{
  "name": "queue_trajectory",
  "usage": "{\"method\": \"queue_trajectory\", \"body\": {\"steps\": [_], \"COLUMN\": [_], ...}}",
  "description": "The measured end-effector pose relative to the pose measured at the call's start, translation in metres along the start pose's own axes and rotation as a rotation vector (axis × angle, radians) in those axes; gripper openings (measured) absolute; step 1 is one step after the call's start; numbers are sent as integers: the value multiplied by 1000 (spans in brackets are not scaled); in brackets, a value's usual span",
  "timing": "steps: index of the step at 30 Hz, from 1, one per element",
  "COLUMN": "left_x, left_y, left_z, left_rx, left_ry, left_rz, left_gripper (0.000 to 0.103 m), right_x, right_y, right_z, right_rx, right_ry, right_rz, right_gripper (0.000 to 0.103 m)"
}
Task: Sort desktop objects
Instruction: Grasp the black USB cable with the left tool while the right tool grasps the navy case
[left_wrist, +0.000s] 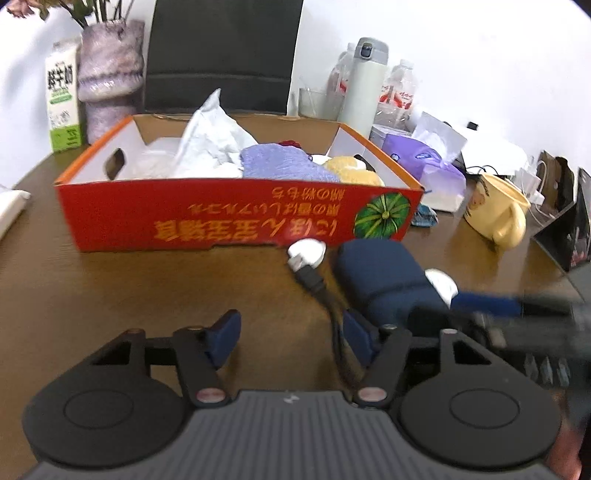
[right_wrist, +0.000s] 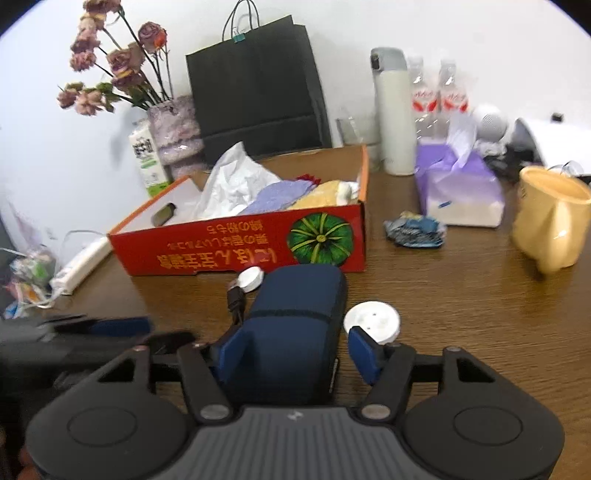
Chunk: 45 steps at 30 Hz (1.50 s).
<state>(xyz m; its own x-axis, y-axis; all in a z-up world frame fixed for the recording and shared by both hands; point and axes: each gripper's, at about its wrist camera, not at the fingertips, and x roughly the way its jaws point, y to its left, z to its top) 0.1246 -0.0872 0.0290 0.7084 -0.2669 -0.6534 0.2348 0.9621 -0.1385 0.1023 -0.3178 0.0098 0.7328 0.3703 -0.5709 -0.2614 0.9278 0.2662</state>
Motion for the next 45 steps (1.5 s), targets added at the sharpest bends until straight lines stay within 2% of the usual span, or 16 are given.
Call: {"method": "queue_trajectory", "body": {"steps": [5, 8, 10, 12, 15, 18, 20, 22, 23, 28, 32, 34, 36, 37, 38, 45], "left_x": [25, 31, 33, 30, 18, -4, -26, -46, -56, -87, -107, -111, -115, -116, -117, -120], "left_y": [-11, -22, -29, -29, -25, -17, -2, 12, 22, 48, 55, 56, 59, 61, 63, 75], "left_z": [7, 7, 5, 4, -4, -22, -34, -45, -51, -60, -62, -62, -64, -65, -67, -70], "left_rx": [18, 47, 88, 88, 98, 113, 79, 53, 31, -42, -56, -46, -53, -63, -69, -84], "left_ry": [11, 2, -10, -13, -13, -30, -45, -66, -83, -156, -226, -237, -243, -237, -236, -245], "left_rz": [51, 89, 129, 125, 135, 142, 123, 137, 136, 124, 87, 85, 86, 82, 80, 85], "left_gripper": [63, 61, 50, 26, 19, 15, 15, 14, 14, 14, 13, 13, 13, 13, 1, 1], "right_x": [0, -2, -2, -2, -3, -2, -1, 4, 8, 31, 48, 48, 40, 35, 29, -29], "right_y": [-4, 1, 1, 0, 4, 11, 13, 16, 18, 33, 42, 47, 51, 52, 54, 56], "right_z": [-7, -7, -8, -9, -11, -13, -14, -12, -10, 4, 12, 10, 3, 0, -4, -31], "right_rx": [19, -20, -19, -9, -37, -76, -82, -71, -71, -36, 11, 19, 22, 28, 22, 25], "right_ry": [-8, -28, -30, -30, -31, -25, -3, 29, 45, 112, 142, 123, 105, 104, 109, 221], "right_rz": [23, -51, -57, -47, -41, -23, 29, 47, 39, -22, -98, -109, -95, -84, -73, -7], "right_gripper": [66, 67, 67, 68, 69, 72, 76, 82, 88, 91, 100, 95, 78, 75, 71, 72]}}
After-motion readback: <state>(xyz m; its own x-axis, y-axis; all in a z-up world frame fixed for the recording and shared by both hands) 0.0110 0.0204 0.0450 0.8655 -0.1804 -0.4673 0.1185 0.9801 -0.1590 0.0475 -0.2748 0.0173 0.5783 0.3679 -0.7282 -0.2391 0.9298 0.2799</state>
